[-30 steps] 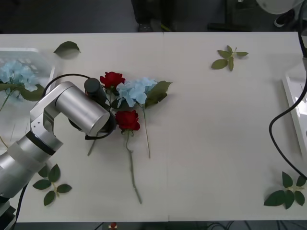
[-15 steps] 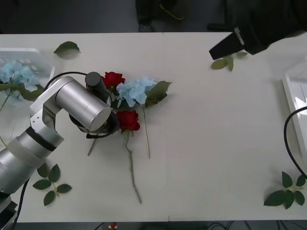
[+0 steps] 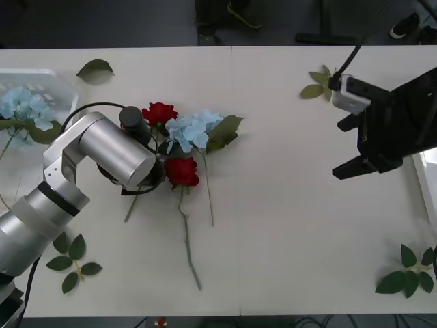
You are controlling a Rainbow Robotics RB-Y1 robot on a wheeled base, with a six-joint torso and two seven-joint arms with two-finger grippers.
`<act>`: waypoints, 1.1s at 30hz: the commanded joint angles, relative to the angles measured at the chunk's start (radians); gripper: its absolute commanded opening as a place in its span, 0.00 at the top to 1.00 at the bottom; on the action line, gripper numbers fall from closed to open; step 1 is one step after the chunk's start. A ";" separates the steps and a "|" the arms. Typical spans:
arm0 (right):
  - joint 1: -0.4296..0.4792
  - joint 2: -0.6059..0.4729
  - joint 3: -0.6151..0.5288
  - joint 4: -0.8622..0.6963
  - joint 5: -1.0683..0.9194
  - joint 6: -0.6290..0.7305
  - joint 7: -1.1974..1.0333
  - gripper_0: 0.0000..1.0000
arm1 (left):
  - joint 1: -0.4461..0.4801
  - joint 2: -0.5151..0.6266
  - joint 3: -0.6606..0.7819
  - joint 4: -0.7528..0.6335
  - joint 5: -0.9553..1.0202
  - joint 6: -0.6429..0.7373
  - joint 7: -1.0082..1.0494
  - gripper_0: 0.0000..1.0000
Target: Place the red flowers into the right box and the blue flowers into the left box. If a person shows an open palm, hand one flower to the person first, then continue sorting.
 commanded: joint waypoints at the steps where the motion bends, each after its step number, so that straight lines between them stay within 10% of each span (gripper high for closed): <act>1: 0.038 -0.003 0.002 -0.029 0.050 -0.012 0.125 0.00 | -0.034 -0.006 -0.010 0.008 -0.024 -0.023 -0.028 0.00; 23: 0.148 -0.038 0.057 -0.027 0.082 -0.266 0.167 0.00 | -0.034 -0.006 -0.058 0.034 -0.065 -0.042 -0.031 0.01; 25: 0.156 -0.038 0.062 -0.027 0.082 -0.279 0.166 0.00 | -0.033 -0.004 -0.062 0.034 -0.065 -0.039 -0.031 0.17; 28: 0.170 -0.038 0.069 -0.027 0.082 -0.310 0.166 0.00 | -0.034 -0.006 -0.068 0.034 -0.070 -0.034 -0.031 0.73; 30: 0.170 -0.038 0.069 -0.027 0.082 -0.310 0.166 0.00 | -0.034 -0.006 -0.068 0.034 -0.073 -0.032 -0.029 0.93; 33: 0.170 -0.038 0.069 -0.027 0.082 -0.310 0.166 0.00 | -0.033 -0.006 -0.068 0.034 -0.079 -0.031 -0.025 1.00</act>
